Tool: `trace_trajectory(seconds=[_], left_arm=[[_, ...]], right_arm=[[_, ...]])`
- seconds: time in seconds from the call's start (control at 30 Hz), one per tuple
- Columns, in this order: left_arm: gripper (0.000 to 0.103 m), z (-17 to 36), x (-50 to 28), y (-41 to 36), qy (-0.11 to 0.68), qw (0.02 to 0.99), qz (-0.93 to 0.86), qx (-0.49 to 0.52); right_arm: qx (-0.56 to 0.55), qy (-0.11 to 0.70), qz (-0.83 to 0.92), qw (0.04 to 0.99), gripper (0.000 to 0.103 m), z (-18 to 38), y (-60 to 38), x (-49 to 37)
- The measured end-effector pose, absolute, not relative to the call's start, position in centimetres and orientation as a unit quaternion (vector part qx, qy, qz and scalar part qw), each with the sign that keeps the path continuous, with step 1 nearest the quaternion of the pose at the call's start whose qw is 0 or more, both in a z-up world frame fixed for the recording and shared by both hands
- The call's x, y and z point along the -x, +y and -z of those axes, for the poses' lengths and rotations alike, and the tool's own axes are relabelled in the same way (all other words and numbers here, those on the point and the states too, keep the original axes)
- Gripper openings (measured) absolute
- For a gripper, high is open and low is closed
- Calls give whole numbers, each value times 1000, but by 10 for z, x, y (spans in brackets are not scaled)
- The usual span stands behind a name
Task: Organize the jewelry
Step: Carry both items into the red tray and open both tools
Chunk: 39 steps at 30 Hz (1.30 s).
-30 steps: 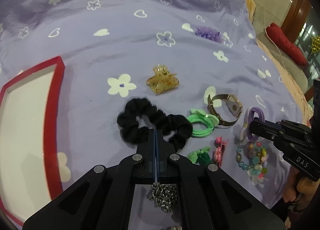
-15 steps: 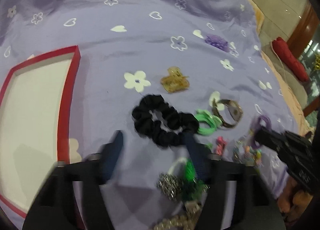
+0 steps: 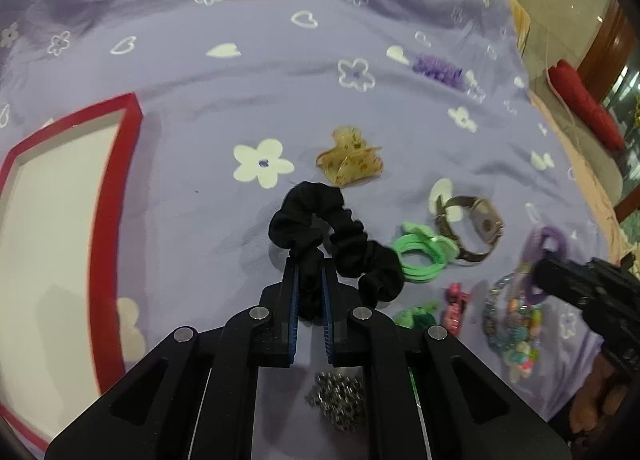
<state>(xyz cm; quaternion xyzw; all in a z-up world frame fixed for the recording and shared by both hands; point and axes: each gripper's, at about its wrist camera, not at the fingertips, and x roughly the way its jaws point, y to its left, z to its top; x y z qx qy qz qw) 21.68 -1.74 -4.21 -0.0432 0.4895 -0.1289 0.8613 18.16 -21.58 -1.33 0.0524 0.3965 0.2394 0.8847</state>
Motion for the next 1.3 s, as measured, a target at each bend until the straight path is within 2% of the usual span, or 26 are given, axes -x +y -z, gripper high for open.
trace_trajectory(seconds=[0.27,0.63,0.9,1.3], left_arm=[[8,5,-186,23,450,883,114,75],[8,-13,-161,105,427,896,56,111],[8,0,-164,166,434,890,4,138],[8,39,-190,223,466,868,-36,166]], right_arm=[[-47,393,-271,877,6,7,-187,-179],[-32,391,-344,853,6,2,-104,-187],[-30,402,-391,827,6,11,-32,-211],[-16,465,-418,781,6,54,50,-254]])
